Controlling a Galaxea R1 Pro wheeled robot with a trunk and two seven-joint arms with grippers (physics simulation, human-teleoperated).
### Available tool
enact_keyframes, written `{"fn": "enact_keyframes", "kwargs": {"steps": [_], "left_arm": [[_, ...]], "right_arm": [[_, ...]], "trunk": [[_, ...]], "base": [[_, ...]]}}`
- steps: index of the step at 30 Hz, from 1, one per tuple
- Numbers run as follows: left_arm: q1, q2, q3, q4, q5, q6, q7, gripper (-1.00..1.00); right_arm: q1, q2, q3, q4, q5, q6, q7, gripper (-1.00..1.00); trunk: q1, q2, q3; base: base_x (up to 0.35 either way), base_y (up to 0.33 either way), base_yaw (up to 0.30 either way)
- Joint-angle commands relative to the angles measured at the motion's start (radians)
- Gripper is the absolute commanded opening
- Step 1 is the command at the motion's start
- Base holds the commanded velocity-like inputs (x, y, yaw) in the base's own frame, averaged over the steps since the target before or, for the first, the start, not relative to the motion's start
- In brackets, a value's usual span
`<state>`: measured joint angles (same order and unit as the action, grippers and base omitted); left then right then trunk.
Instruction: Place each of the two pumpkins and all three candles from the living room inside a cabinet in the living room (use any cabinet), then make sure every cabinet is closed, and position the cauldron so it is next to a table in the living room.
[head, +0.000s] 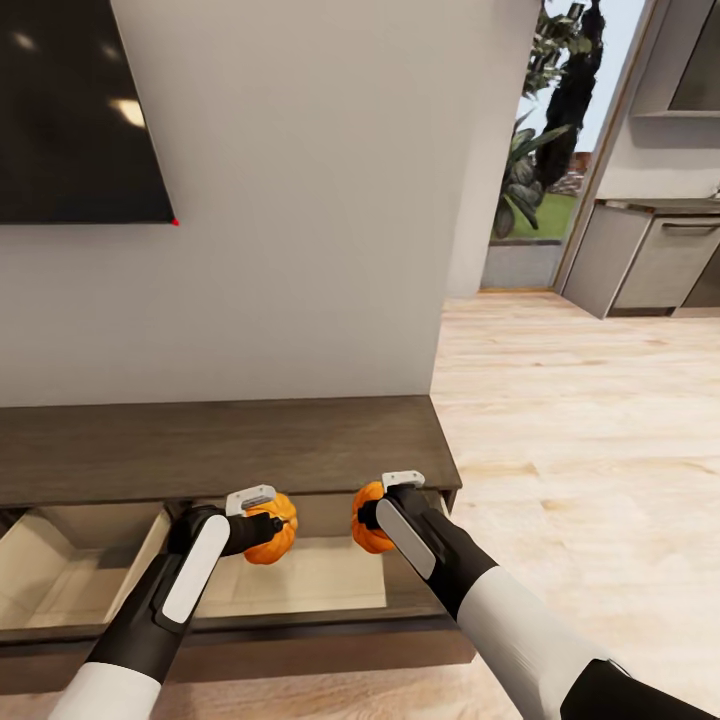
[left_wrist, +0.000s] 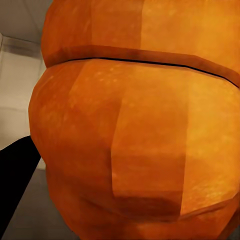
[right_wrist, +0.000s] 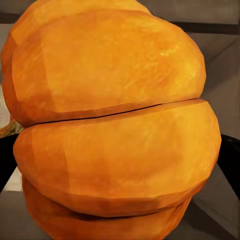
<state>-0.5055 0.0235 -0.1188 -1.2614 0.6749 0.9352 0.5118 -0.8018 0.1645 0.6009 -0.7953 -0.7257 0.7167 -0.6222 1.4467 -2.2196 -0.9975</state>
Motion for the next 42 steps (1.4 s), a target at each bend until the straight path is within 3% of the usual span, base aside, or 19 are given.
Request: {"fn": "enact_keyframes", "kwargs": {"steps": [1,10,42], "left_arm": [[-0.001,0.001,-0.003,-0.001,0.009,0.002,0.013,-1.00],[-0.001,0.001,-0.002,-0.001,0.006,0.001,0.013,-1.00],[-0.001,0.001,-0.002,0.000,0.006,-0.004,0.016,-1.00]], "right_arm": [[-0.001,0.000,0.003,-0.001,-0.012,0.000,-0.011,-1.00],[-0.001,0.000,0.003,-0.013,-0.012,0.000,-0.012,-1.00],[-0.001,0.000,0.023,-0.013,-0.012,-0.002,-0.013,-1.00]], "trunk": [[0.000,0.000,-0.001],[0.000,0.000,-0.001],[0.123,-0.224,-0.101]], "base": [[0.059,0.000,0.000],[0.011,0.000,0.000],[0.000,0.000,0.000]]}}
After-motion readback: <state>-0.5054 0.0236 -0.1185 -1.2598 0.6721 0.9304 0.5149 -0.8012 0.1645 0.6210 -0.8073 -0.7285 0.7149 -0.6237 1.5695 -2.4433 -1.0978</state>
